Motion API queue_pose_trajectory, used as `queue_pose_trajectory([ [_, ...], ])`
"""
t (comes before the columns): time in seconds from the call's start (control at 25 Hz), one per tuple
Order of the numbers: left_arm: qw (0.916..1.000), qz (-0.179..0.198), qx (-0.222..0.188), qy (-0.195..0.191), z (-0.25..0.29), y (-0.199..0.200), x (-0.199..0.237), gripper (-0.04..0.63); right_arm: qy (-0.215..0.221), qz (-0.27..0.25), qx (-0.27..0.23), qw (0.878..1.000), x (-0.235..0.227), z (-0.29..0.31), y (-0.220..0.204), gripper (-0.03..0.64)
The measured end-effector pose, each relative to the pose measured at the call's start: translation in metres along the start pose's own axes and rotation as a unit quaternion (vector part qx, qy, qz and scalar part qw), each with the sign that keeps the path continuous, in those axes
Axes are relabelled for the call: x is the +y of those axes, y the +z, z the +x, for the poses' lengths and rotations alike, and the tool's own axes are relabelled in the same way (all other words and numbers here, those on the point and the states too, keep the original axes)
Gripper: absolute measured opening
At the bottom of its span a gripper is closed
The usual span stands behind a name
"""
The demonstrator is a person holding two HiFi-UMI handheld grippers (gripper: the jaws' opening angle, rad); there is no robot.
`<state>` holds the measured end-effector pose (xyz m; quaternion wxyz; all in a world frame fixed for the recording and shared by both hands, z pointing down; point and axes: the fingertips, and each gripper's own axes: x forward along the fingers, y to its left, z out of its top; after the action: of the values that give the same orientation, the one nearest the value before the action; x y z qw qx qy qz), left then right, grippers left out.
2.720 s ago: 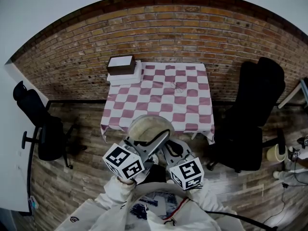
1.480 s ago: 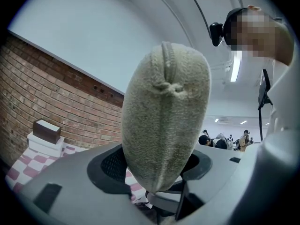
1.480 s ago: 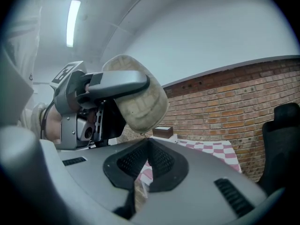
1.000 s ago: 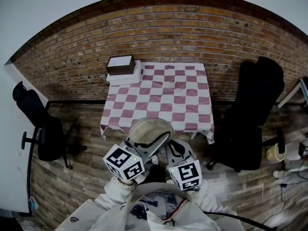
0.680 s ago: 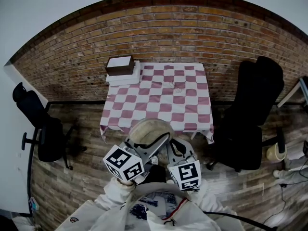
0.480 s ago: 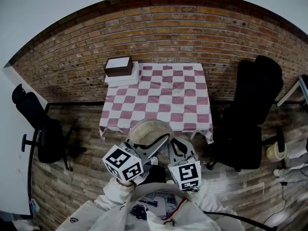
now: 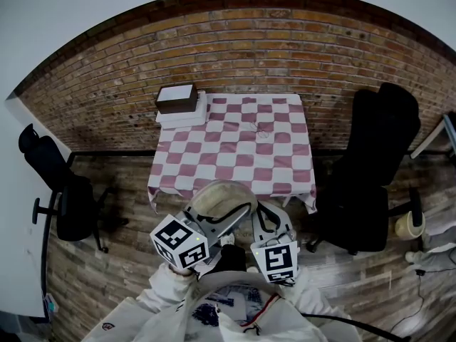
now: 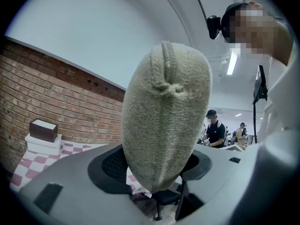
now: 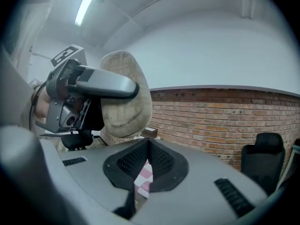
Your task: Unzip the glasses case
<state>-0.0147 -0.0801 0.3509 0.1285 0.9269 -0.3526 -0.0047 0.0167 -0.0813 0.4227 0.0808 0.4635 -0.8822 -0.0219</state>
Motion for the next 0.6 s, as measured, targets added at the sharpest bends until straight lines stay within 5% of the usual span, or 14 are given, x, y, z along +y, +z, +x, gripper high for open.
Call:
queue_pose_trajectory([
  [0.6, 0.9990, 0.025, 0.031, -0.018, -0.002, -0.014, -0.004, 0.284, -0.005, -0.002, 0.013, 1.000, -0.005, -0.002, -0.003, 0.012],
])
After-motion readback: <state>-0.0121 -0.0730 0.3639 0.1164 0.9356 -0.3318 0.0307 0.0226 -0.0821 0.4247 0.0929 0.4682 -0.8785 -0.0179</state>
